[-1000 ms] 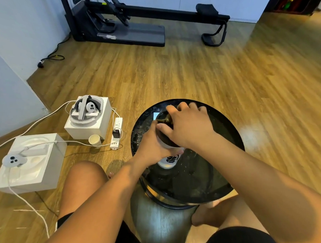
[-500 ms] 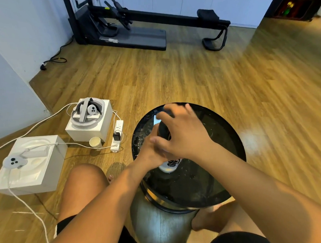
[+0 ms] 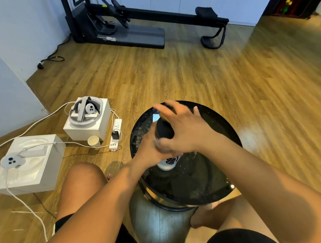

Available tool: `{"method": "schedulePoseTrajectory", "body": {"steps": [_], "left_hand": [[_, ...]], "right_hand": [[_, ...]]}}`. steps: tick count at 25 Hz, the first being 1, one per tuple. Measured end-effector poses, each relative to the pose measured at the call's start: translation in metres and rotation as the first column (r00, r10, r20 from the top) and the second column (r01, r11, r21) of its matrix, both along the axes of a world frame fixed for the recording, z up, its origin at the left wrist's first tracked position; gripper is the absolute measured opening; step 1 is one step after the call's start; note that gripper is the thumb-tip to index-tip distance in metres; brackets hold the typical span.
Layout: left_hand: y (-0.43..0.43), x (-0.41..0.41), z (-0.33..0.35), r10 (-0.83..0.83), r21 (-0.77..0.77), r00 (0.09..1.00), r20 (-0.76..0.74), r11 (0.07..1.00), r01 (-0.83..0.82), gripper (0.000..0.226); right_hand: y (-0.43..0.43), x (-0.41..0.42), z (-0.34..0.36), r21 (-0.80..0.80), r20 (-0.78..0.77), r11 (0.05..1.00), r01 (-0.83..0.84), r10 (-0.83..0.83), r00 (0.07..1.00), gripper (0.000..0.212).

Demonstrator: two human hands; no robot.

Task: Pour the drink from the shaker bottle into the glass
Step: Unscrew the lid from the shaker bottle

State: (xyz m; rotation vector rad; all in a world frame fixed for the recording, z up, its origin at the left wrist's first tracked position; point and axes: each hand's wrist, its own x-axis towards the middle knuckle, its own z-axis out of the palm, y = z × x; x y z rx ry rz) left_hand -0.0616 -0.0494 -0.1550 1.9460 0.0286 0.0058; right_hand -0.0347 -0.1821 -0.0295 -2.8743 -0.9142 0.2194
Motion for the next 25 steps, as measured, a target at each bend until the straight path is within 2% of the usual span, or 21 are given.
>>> {"method": "schedulePoseTrajectory", "body": {"steps": [2, 4, 7, 9, 10, 12, 13, 15, 16, 18, 19, 20, 21, 23, 25], "left_hand": [[-0.001, 0.0, 0.001, 0.013, 0.005, 0.999, -0.053, 1.0, -0.012, 0.088], [-0.001, 0.0, 0.001, 0.017, 0.028, 0.998, -0.059, 0.999, -0.016, 0.087], [0.0, 0.0, -0.003, 0.013, 0.023, 1.0, 0.011, 1.0, -0.013, 0.091], [0.003, -0.002, 0.001, -0.017, 0.094, 0.999, 0.042, 0.995, 0.013, 0.092], [0.005, -0.001, -0.001, -0.038, 0.08, 0.999, 0.029, 0.996, 0.036, 0.081], [0.001, -0.003, 0.0, -0.016, -0.103, 0.999, -0.031, 0.995, 0.013, 0.031], [0.002, -0.003, 0.004, -0.012, -0.217, 0.994, -0.104, 0.976, -0.011, 0.022], [0.002, -0.004, -0.005, -0.049, -0.156, 0.988, -0.147, 0.987, 0.026, 0.042], [0.002, -0.005, -0.009, -0.042, -0.073, 0.984, -0.173, 0.997, 0.03, 0.044], [0.001, -0.002, -0.005, -0.023, 0.04, 0.99, -0.141, 0.999, 0.029, 0.027], [0.0, -0.001, -0.005, -0.049, 0.028, 0.989, -0.136, 0.998, 0.053, 0.041], [0.001, 0.0, -0.007, -0.044, 0.047, 0.991, -0.125, 0.998, 0.05, 0.069], [0.002, -0.001, -0.003, -0.014, 0.067, 0.992, -0.125, 0.997, 0.023, 0.088], [0.002, -0.002, -0.001, 0.018, 0.058, 0.997, -0.079, 0.998, -0.014, 0.095], [0.001, -0.002, -0.003, 0.026, 0.071, 0.999, -0.024, 0.997, -0.024, 0.092]], "right_hand": [[0.007, 0.003, 0.0, -0.114, 0.131, 0.97, 0.215, -0.2, 0.971, 0.076], [0.018, 0.002, 0.001, -0.167, 0.182, 0.949, 0.266, -0.235, 0.955, 0.069], [0.021, 0.001, 0.005, -0.101, 0.118, 0.992, 0.073, -0.06, 0.991, 0.046], [0.016, -0.002, 0.006, -0.051, 0.051, 0.997, -0.058, 0.061, 0.997, 0.037], [0.015, -0.005, 0.005, -0.012, 0.039, 0.995, -0.102, 0.103, 0.994, 0.032], [0.016, -0.009, 0.002, 0.113, 0.041, 0.981, -0.156, 0.152, 0.988, 0.027], [0.017, -0.013, 0.001, 0.177, 0.051, 0.969, -0.171, 0.164, 0.985, 0.028], [0.018, -0.021, -0.002, 0.271, 0.072, 0.941, -0.203, 0.19, 0.979, 0.029], [0.017, -0.025, -0.005, 0.324, 0.083, 0.921, -0.216, 0.199, 0.976, 0.026], [0.014, -0.028, -0.007, 0.426, 0.133, 0.885, -0.189, 0.146, 0.98, 0.017], [0.011, -0.026, -0.007, 0.432, 0.163, 0.893, -0.128, 0.062, 0.985, 0.024], [0.008, -0.02, -0.005, 0.382, 0.169, 0.923, -0.032, -0.036, 0.985, 0.037], [0.006, -0.013, -0.003, 0.279, 0.146, 0.957, 0.084, -0.129, 0.981, 0.05], [0.003, -0.001, 0.0, 0.066, 0.064, 0.976, 0.209, -0.213, 0.975, 0.066], [0.005, 0.005, -0.002, 0.038, 0.022, 0.988, 0.149, -0.15, 0.988, 0.066]]}}
